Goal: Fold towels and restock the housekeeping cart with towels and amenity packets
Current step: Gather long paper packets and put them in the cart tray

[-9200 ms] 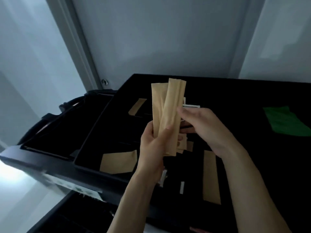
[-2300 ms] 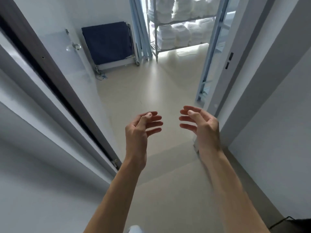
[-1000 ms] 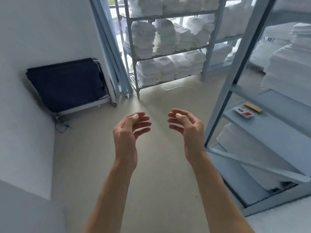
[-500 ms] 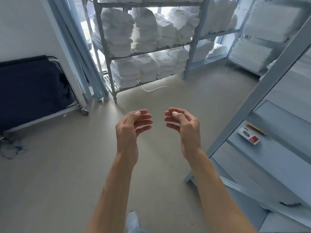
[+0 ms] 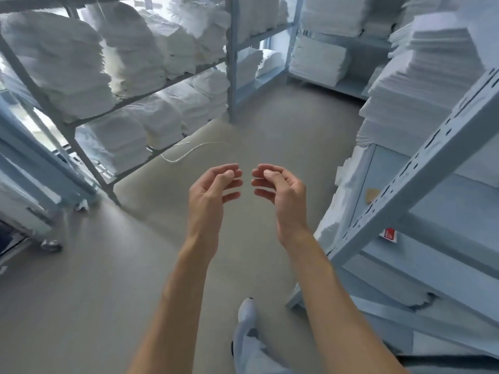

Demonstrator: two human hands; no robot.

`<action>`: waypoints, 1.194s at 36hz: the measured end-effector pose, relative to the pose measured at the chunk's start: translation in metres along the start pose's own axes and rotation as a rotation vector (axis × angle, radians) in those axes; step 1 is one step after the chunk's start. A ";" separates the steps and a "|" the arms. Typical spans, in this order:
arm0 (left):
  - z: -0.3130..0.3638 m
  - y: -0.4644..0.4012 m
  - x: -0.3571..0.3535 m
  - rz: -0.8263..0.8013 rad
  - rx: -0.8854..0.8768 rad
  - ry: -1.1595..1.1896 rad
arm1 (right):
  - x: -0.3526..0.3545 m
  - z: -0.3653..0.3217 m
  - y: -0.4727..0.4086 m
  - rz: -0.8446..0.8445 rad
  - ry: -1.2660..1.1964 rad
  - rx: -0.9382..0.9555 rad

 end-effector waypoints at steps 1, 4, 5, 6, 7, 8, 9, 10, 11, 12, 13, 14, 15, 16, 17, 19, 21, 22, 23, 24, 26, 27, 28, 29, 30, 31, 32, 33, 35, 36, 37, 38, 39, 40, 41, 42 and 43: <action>0.000 -0.017 -0.003 -0.013 -0.008 -0.023 | -0.003 0.005 -0.017 0.009 -0.010 0.004; -0.001 -0.069 -0.008 -0.036 -0.027 -0.071 | -0.016 0.022 -0.071 0.019 -0.040 0.007; 0.000 -0.089 -0.010 -0.043 -0.029 -0.085 | -0.021 0.027 -0.091 0.022 -0.050 0.005; 0.001 -0.108 -0.012 -0.046 -0.020 -0.098 | -0.025 0.032 -0.109 0.030 -0.057 -0.005; 0.003 -0.126 -0.014 -0.047 -0.012 -0.107 | -0.028 0.035 -0.128 0.040 -0.065 -0.014; 0.006 -0.146 -0.016 -0.051 -0.011 -0.117 | -0.032 0.038 -0.147 0.051 -0.072 -0.018; 0.009 -0.170 -0.020 -0.059 -0.008 -0.125 | -0.035 0.041 -0.169 0.063 -0.079 -0.022; 0.012 -0.187 -0.022 -0.062 -0.007 -0.125 | -0.036 0.043 -0.185 0.068 -0.077 -0.025; 0.016 -0.208 -0.026 -0.063 -0.009 -0.120 | -0.038 0.044 -0.205 0.071 -0.075 -0.022; 0.018 -0.228 -0.031 -0.064 -0.010 -0.111 | -0.038 0.044 -0.224 0.076 -0.070 -0.017; 0.020 -0.247 -0.037 -0.065 -0.007 -0.099 | -0.037 0.044 -0.242 0.087 -0.064 -0.012; 0.021 -0.265 -0.044 -0.070 -0.003 -0.085 | -0.035 0.043 -0.260 0.101 -0.059 -0.003; 0.021 -0.281 -0.053 -0.076 0.004 -0.074 | -0.032 0.042 -0.276 0.123 -0.052 0.007; 0.019 -0.296 -0.062 -0.086 0.017 -0.065 | -0.029 0.041 -0.291 0.147 -0.045 0.014; 0.017 -0.310 -0.072 -0.101 0.034 -0.061 | -0.024 0.040 -0.305 0.173 -0.039 0.020; 0.009 -0.337 -0.096 -0.163 0.067 -0.055 | -0.013 0.041 -0.330 0.223 -0.034 0.032; 0.000 -0.364 -0.119 -0.225 0.105 -0.064 | -0.001 0.045 -0.351 0.278 -0.015 0.035; -0.005 -0.378 -0.130 -0.258 0.125 -0.071 | 0.007 0.048 -0.362 0.314 0.000 0.035; -0.010 -0.392 -0.142 -0.296 0.142 -0.079 | 0.014 0.051 -0.373 0.352 0.011 0.036; -0.014 -0.406 -0.154 -0.337 0.154 -0.088 | 0.022 0.053 -0.382 0.394 0.022 0.041; -0.024 -0.433 -0.178 -0.422 0.180 -0.100 | 0.039 0.057 -0.400 0.477 0.041 0.057; -0.028 -0.445 -0.190 -0.466 0.191 -0.102 | 0.047 0.058 -0.408 0.515 0.057 0.071; -0.032 -0.457 -0.203 -0.519 0.202 -0.102 | 0.054 0.060 -0.417 0.552 0.070 0.085; -0.036 -0.468 -0.216 -0.571 0.218 -0.112 | 0.060 0.060 -0.423 0.599 0.087 0.092; -0.039 -0.478 -0.230 -0.623 0.244 -0.123 | 0.067 0.061 -0.429 0.653 0.092 0.097; -0.040 -0.484 -0.235 -0.645 0.253 -0.125 | 0.070 0.061 -0.432 0.678 0.102 0.090; -0.042 -0.494 -0.251 -0.718 0.282 -0.131 | 0.077 0.059 -0.437 0.748 0.115 0.097; -0.044 -0.501 -0.261 -0.781 0.303 -0.139 | 0.081 0.059 -0.438 0.806 0.130 0.092; -0.050 -0.514 -0.282 -0.885 0.349 -0.151 | 0.092 0.056 -0.435 0.914 0.153 0.090; -0.052 -0.519 -0.293 -0.933 0.365 -0.150 | 0.097 0.055 -0.433 0.963 0.158 0.095; -0.057 -0.522 -0.305 -0.982 0.385 -0.155 | 0.103 0.053 -0.431 1.009 0.163 0.102; -0.062 -0.523 -0.316 -1.020 0.404 -0.164 | 0.108 0.052 -0.428 1.052 0.169 0.100; -0.068 -0.521 -0.327 -1.051 0.424 -0.178 | 0.113 0.051 -0.424 1.092 0.168 0.097; -0.074 -0.518 -0.337 -1.082 0.443 -0.188 | 0.118 0.049 -0.420 1.134 0.163 0.097; -0.080 -0.512 -0.347 -1.118 0.466 -0.194 | 0.124 0.047 -0.415 1.179 0.160 0.105; -0.086 -0.506 -0.357 -1.153 0.485 -0.195 | 0.131 0.045 -0.411 1.222 0.160 0.116; -0.093 -0.498 -0.366 -1.190 0.500 -0.199 | 0.138 0.043 -0.406 1.266 0.160 0.130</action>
Point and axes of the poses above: each hand's wrist, its own y-axis away from the middle knuckle, its own x-axis out of the back of the hand, z = x × y, the point moved 7 cm from there along -y, towards the middle knuckle, and after that the axes turned 8 degrees about x, right-handed, at the moved point
